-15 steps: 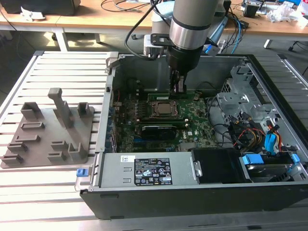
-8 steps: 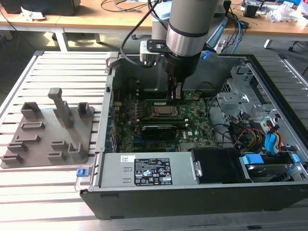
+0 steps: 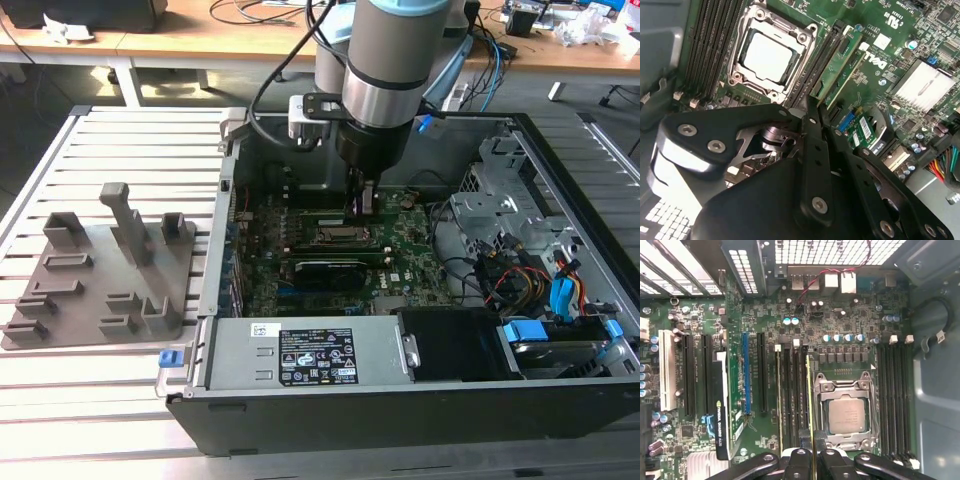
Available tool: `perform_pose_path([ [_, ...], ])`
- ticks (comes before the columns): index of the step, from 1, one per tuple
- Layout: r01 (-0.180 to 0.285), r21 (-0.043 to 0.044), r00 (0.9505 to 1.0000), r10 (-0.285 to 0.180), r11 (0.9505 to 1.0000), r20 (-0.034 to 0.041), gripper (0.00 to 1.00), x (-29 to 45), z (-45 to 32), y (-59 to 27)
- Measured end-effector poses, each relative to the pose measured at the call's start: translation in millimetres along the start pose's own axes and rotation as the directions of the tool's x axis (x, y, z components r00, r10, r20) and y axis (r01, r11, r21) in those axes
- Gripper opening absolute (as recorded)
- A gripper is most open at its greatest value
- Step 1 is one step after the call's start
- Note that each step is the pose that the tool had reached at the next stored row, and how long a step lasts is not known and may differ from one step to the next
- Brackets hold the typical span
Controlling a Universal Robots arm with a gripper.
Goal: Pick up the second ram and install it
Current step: 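Insert the second ram into the second slot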
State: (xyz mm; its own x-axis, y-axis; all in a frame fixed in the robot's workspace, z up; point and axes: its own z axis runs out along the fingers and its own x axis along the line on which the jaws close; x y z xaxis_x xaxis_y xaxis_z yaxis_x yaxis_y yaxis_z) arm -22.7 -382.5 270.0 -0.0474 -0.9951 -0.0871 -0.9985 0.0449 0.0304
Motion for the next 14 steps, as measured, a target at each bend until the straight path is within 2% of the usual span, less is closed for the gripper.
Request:
perform_pose_path([
  [2, 0.000, 0.0000, 1.0000, 0.000, 1.0000, -0.0001, 0.14, 1.7, 3.9, 1.5],
  [4, 0.000, 0.0000, 1.0000, 0.000, 1.0000, 0.0000, 0.14, 5.4, 11.9, 4.7],
  [7, -0.008, 0.0007, 1.0000, 0.008, 1.0000, -0.0008, 0.14, 7.1, 23.8, 5.1],
  [11, -0.012, 0.0020, 0.9998, 0.012, 0.9999, -0.0164, 0.14, 7.0, 27.6, 5.1],
  [14, -0.013, 0.0024, 0.9997, 0.013, 0.9999, -0.0207, 0.14, 6.1, 29.2, 5.2],
])
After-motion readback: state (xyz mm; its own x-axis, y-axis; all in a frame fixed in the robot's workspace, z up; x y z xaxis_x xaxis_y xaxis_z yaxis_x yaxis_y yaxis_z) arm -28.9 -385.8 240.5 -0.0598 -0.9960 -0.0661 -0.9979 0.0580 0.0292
